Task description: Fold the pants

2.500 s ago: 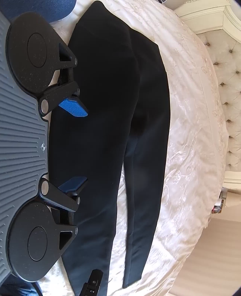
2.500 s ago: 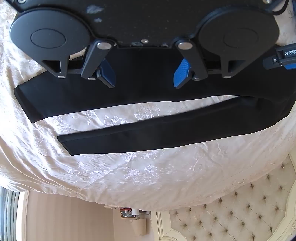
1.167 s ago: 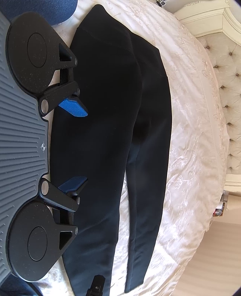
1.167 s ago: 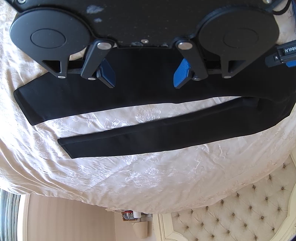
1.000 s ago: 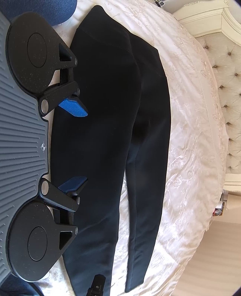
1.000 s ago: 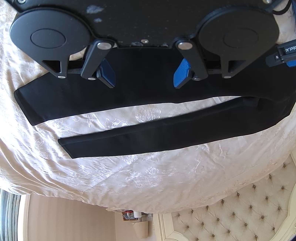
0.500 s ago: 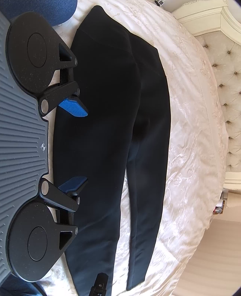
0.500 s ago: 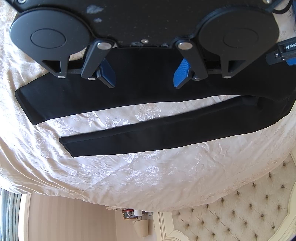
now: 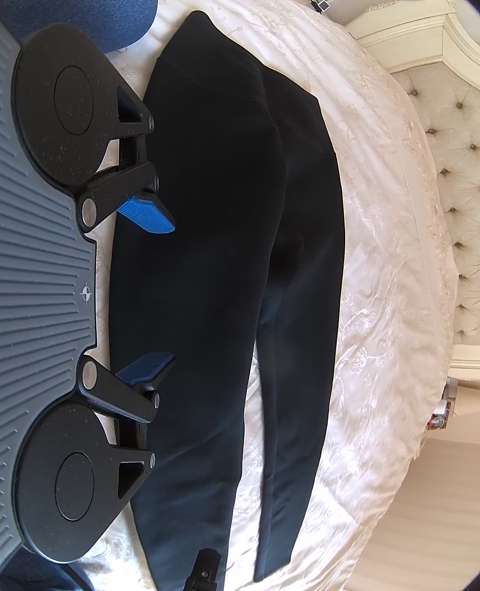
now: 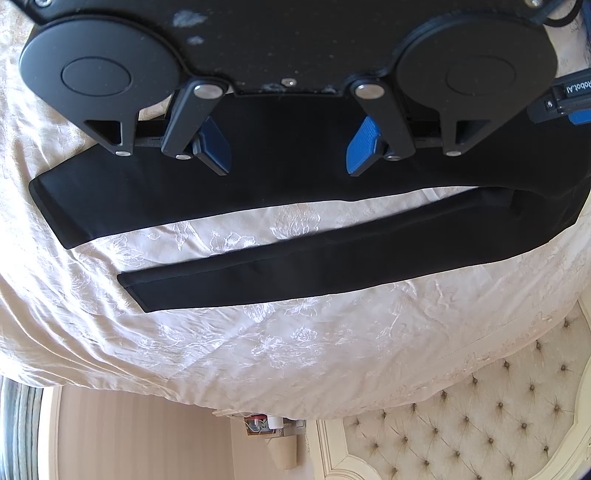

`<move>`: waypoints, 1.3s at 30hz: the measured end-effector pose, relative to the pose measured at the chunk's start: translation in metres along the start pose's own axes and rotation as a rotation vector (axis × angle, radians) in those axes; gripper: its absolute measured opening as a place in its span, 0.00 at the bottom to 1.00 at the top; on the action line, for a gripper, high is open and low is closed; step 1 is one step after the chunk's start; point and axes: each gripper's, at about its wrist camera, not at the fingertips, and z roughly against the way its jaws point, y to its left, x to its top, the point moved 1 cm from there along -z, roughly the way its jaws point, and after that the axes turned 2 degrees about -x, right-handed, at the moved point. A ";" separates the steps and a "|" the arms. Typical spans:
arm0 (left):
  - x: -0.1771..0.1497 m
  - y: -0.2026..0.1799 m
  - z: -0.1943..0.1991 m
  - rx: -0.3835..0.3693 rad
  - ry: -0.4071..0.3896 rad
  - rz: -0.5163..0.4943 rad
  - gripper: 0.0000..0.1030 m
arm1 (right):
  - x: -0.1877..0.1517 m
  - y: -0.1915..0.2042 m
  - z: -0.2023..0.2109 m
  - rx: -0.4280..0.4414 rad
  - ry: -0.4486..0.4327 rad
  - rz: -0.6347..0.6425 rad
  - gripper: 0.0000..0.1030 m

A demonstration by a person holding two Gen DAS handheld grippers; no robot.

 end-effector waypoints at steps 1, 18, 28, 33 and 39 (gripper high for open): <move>0.000 0.000 0.000 0.000 0.000 0.000 0.68 | 0.000 0.000 0.000 0.000 -0.001 0.001 0.71; -0.002 0.001 -0.002 -0.002 0.005 0.001 0.68 | -0.001 0.001 0.000 0.001 -0.002 0.001 0.71; 0.000 0.004 -0.013 -0.020 0.024 0.003 0.68 | -0.001 0.003 0.000 -0.001 0.000 0.003 0.71; 0.009 0.010 -0.020 -0.013 0.037 0.005 0.68 | 0.000 0.001 -0.006 -0.004 0.034 -0.015 0.71; 0.031 0.018 -0.030 -0.002 0.041 0.002 0.68 | 0.005 -0.005 -0.022 -0.030 0.125 -0.050 0.71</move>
